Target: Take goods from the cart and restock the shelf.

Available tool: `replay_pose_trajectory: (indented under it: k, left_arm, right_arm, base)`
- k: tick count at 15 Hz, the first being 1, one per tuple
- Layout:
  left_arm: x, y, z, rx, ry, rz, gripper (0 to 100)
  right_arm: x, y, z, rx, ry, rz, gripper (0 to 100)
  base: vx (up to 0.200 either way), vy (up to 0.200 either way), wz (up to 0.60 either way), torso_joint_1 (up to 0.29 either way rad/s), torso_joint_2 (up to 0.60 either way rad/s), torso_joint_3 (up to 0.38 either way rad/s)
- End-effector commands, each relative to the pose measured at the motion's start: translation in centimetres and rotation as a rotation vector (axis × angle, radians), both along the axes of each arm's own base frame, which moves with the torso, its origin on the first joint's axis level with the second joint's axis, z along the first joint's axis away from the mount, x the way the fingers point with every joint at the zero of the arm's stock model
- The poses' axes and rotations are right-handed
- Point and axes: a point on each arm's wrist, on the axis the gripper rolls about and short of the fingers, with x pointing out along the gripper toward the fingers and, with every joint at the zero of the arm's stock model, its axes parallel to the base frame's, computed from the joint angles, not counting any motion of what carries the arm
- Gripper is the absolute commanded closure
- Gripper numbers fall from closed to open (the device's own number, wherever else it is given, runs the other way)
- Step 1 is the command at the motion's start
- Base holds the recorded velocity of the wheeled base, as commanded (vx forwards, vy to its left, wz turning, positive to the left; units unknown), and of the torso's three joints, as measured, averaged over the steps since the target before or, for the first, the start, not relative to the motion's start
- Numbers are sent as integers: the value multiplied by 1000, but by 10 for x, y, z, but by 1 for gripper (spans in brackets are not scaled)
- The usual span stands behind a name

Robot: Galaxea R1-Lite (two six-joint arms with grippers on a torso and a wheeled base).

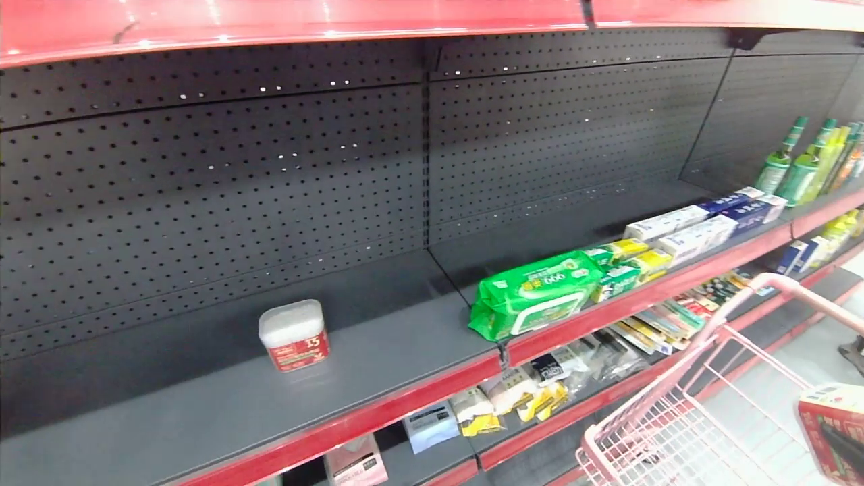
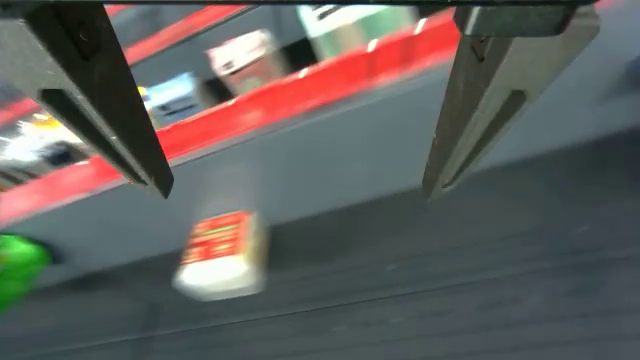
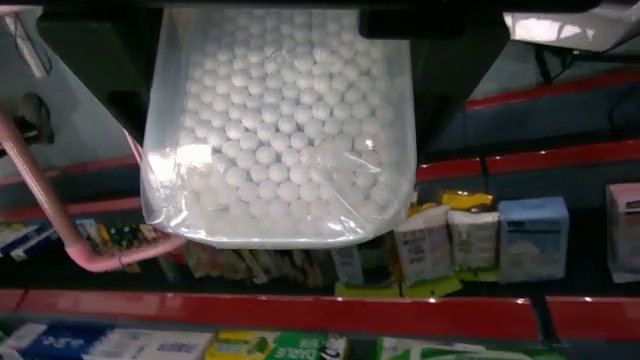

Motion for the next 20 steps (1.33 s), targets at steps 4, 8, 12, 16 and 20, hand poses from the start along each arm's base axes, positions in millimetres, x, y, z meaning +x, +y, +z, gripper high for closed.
replay_pose_trajectory:
  k: [4,8,12,16,20]
  left_arm:
    - [0,0,0,0,0,1,0]
    - [0,0,0,1,0,-1,0]
    - [0,0,0,5,1,-1,0]
    - [0,-1,0,17,2,-58,0]
    - [0,-2,0,18,2,-67,0]
  right_arm:
    - [0,0,0,0,2,1,100]
    - [-6,-1,1,-25,-31,11,100]
    - [-31,-5,-8,-10,-151,6,100]
    - [-47,-8,-17,7,-239,10,100]
    - [-61,-11,-37,20,-310,12,100]
  base:
    - [0,0,600,0,5,0]
    - [0,0,450,-2,2,1]
    - [0,0,0,0,0,0]
    - [0,0,0,0,0,0]
    - [0,0,0,0,0,0]
